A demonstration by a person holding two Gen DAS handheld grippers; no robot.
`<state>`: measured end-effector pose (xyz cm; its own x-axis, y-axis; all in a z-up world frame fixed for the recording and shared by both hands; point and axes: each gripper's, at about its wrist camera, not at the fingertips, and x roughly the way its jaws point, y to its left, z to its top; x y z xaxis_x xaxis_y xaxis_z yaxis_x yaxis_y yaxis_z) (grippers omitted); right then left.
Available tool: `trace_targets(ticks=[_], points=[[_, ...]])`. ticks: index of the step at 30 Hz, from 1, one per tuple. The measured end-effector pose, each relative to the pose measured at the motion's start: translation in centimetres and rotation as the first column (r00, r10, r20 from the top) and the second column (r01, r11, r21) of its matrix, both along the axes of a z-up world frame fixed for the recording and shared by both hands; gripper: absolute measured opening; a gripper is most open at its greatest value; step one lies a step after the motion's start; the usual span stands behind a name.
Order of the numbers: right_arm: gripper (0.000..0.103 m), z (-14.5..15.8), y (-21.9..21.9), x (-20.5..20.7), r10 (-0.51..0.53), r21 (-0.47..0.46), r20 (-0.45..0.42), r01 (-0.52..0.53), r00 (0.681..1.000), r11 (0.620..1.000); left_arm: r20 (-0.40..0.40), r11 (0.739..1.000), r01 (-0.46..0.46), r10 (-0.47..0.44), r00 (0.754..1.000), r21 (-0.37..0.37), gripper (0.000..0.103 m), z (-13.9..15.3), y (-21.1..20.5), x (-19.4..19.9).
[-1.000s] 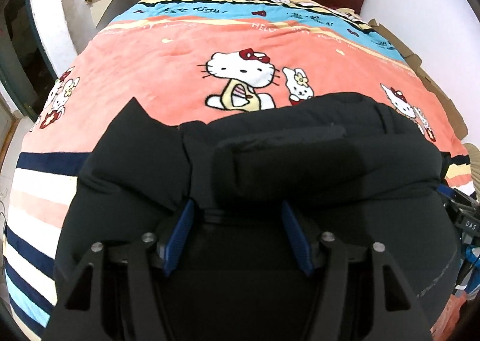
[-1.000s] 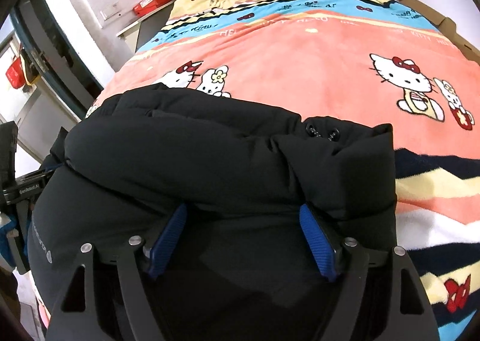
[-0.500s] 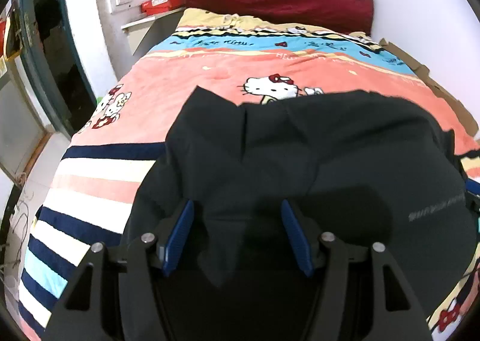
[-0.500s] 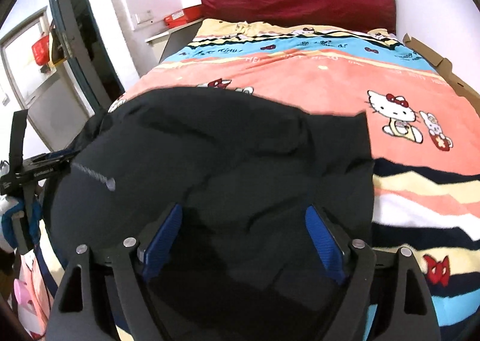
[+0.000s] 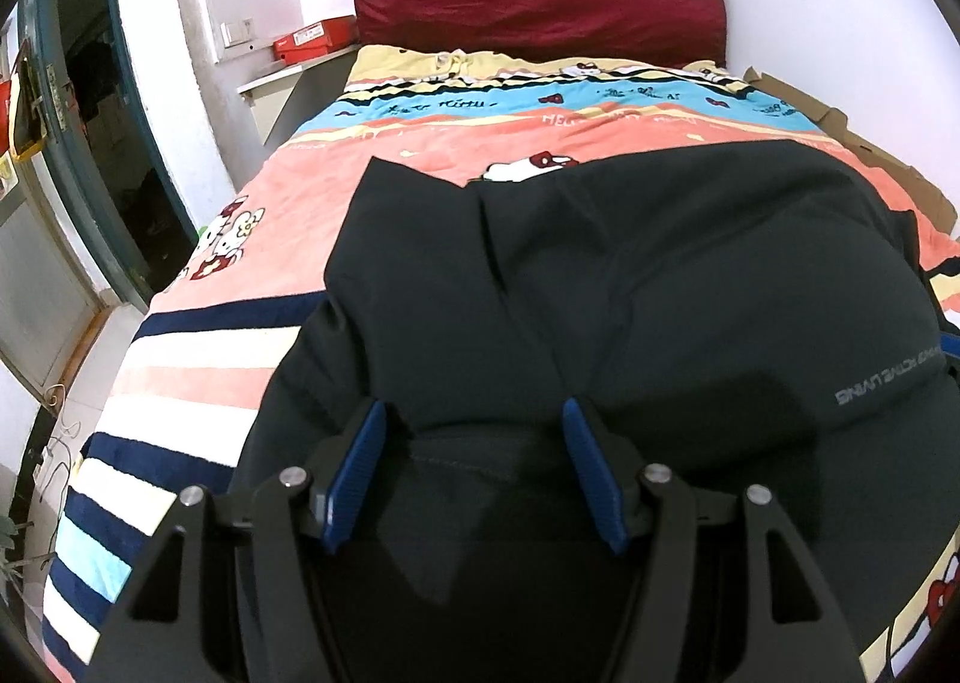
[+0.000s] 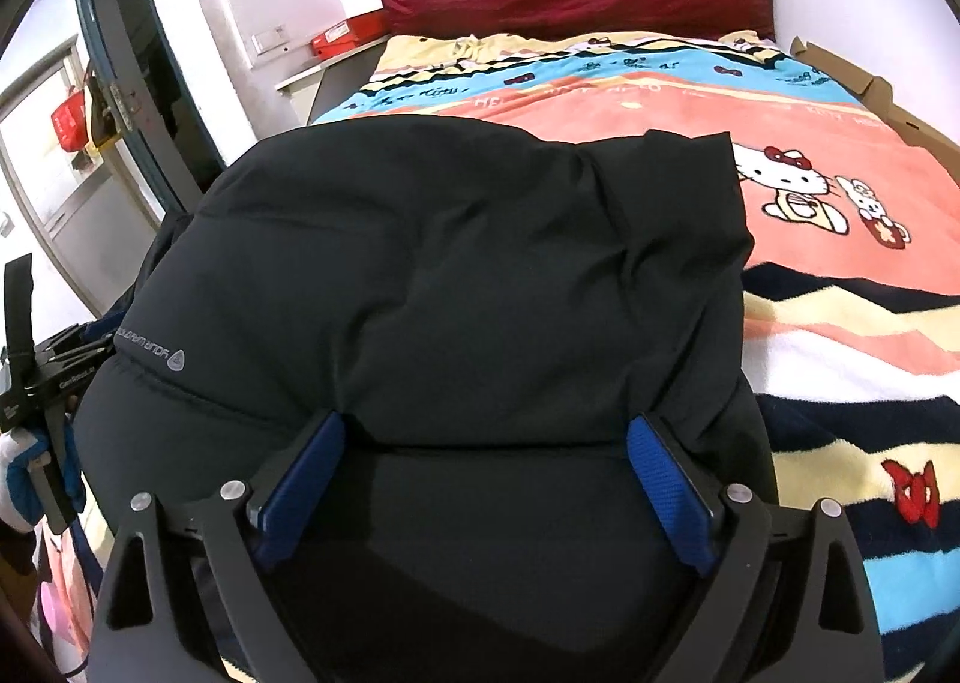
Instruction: Fold large clothes
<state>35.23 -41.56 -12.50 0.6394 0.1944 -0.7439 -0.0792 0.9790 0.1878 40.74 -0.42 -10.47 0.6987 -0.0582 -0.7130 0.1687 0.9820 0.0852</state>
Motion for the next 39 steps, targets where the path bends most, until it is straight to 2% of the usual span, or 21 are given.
trace_targets(ticks=[7, 14, 24, 31, 39], points=[[0.093, 0.9, 0.0, -0.5, -0.029, -0.046, -0.012, 0.028, 1.0, 0.999, 0.006, 1.0, -0.004, 0.004, 1.0, 0.03, 0.06, 0.5, 0.1, -0.9], [0.093, 2.8, 0.7, -3.0, -0.008, -0.047, 0.032, 0.009, 0.999, 0.999, 0.023, 0.999, -0.005, 0.004, 1.0, 0.045, 0.06, 1.1, 0.5, -2.4], [0.094, 0.9, -1.2, -3.8, -0.043, -0.006, -0.004, 0.043, 0.999, 0.999, 0.026, 0.999, -0.002, 0.001, 1.0, 0.049, 0.061, 0.6, 1.2, -3.3], [0.094, 0.7, -2.4, -4.4, -0.059, -0.017, -0.017, 0.058, 0.998, 0.998, 0.004, 0.999, 0.007, -0.007, 1.0, 0.042, 0.061, 0.3, 1.5, -3.5], [0.097, -0.2, -4.8, -5.4, -0.126, -0.012, -0.055, 0.126, 0.991, 0.992, -0.009, 1.0, -0.004, 0.005, 1.0, 0.017, 0.069, 0.3, 2.8, -3.8]])
